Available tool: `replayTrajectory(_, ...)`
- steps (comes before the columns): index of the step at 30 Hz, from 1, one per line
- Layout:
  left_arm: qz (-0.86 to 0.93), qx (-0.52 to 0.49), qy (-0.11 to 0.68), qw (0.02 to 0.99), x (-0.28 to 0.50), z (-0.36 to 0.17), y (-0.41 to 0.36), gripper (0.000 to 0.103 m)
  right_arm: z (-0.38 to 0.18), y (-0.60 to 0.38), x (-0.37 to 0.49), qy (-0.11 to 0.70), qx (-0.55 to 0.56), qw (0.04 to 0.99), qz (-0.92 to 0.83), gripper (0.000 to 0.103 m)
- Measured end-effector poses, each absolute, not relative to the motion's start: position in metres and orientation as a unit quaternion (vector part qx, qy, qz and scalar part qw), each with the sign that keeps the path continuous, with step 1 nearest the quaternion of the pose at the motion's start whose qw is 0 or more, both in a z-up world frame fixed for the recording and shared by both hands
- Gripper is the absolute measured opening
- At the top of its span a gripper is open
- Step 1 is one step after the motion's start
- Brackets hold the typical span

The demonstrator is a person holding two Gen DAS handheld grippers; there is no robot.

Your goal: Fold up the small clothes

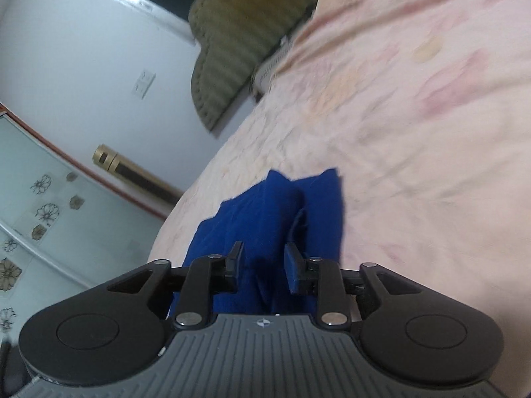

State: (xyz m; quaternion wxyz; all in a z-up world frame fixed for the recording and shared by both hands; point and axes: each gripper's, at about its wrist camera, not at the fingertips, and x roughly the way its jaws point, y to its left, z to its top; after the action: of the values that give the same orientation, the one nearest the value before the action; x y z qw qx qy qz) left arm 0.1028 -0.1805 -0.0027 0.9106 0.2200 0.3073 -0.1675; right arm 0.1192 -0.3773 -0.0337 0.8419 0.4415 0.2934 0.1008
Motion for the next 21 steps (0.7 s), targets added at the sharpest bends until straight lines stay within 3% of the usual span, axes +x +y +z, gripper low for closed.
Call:
replayTrajectory(2,-0.17,0.227,0.304,0.909,0.1,-0.005,-0.183,0.079,-0.041,-0.374,0.131,0.303,0.457,0.828,0.121,0.031)
replayTrajectory(3,-0.17,0.229,0.303,0.909,0.099,-0.006,-0.183,0.079,-0.042,-0.372,0.134,0.303,0.457,0.827,0.126,0.013)
replayTrajectory(4,-0.172,0.229,0.301,0.91,0.098,-0.006,-0.183,0.079,-0.041,-0.371,0.135,0.299,0.45,0.833,0.121,0.008)
replayTrajectory(10,-0.175,0.214,0.308,0.91,0.096,-0.008,-0.179,0.079,-0.035,-0.373,0.129,0.286,0.396,0.87,0.061,0.008)
replayTrajectory(14,-0.172,0.209,0.312,0.911,0.095,-0.007,-0.177,0.079,-0.038,-0.374,0.127,0.286,0.396,0.871,0.053,0.018)
replayTrajectory(21,-0.168,0.202,0.319,0.911,0.093,-0.007,-0.175,0.079,-0.005,-0.364,0.093,0.247,0.338,0.906,0.063,0.023)
